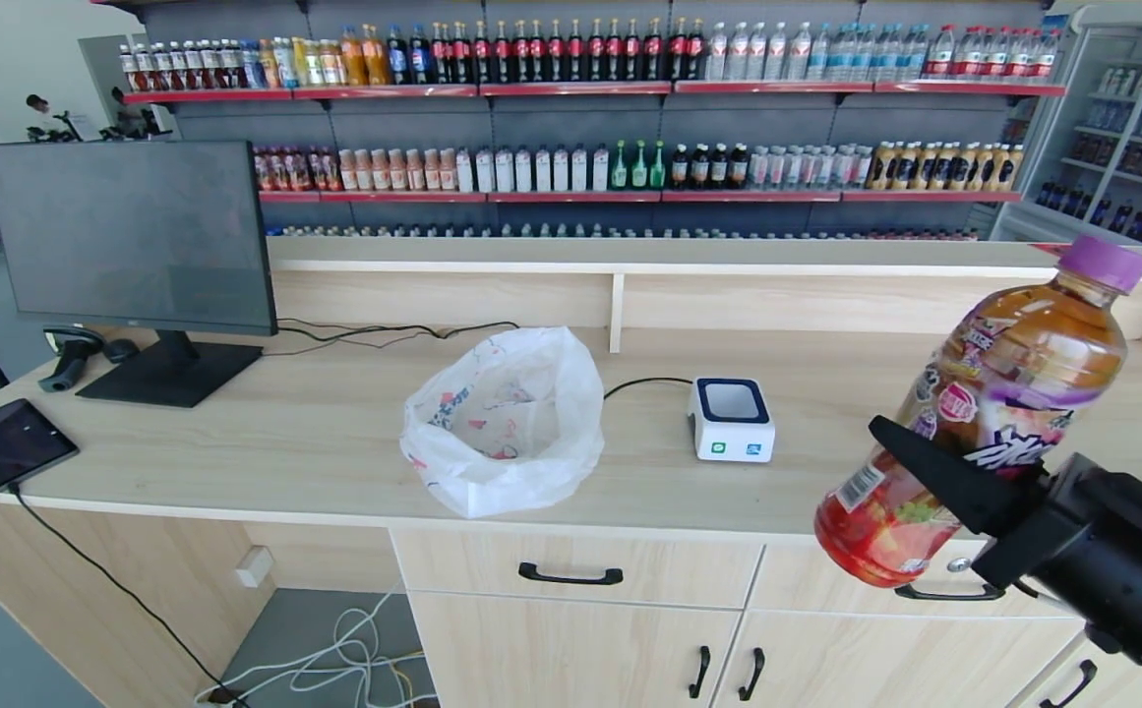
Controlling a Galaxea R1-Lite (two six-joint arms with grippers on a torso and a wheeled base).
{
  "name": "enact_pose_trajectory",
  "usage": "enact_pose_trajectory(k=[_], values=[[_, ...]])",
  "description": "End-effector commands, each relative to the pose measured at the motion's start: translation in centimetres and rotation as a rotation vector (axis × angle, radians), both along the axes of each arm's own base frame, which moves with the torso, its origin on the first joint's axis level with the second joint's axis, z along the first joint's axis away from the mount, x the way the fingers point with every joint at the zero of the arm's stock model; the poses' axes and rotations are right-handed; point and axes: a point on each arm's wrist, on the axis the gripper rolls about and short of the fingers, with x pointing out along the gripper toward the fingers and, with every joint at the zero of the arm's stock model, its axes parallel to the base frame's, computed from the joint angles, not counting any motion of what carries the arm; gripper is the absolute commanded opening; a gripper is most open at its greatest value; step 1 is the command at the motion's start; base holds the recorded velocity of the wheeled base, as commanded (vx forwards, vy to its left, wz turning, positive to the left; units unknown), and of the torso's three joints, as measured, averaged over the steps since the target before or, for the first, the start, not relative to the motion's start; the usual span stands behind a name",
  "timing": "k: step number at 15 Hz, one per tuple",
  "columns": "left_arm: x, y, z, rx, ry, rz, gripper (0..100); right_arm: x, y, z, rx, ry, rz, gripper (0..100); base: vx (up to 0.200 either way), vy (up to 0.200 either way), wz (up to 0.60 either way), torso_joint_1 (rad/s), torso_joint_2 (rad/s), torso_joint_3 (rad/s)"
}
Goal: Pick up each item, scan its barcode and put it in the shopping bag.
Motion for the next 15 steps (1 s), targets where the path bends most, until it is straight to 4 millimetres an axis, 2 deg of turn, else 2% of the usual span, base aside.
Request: enact_pose_trajectory(k=[1,7,11,15], values=[[0.0,0.0,0.0,0.0,0.0,0.0,100,-0.5,0.8,0.0,0.029,0.016,0.061,0,0.0,0.0,0.0,0.0,0.0,0.0],[0.0,0.0,0.0,0.0,0.0,-0.001,100,-1.0,1.5,-0.3,0.11,0.098,0.135,0,0.0,0.0,0.0,0.0,0.0,0.0],[0.0,0.0,0.0,0.0,0.0,0.0,100,-1.5,1.3,-0.8,0.208,0.198,0.165,0,0.0,0.0,0.0,0.0,0.0,0.0],[0.0,0.0,0.0,0.0,0.0,0.0,100,-3.4,1.7,-0.8,0.284,0.263,0.268,0,0.0,0.0,0.0,0.0,0.0,0.0]])
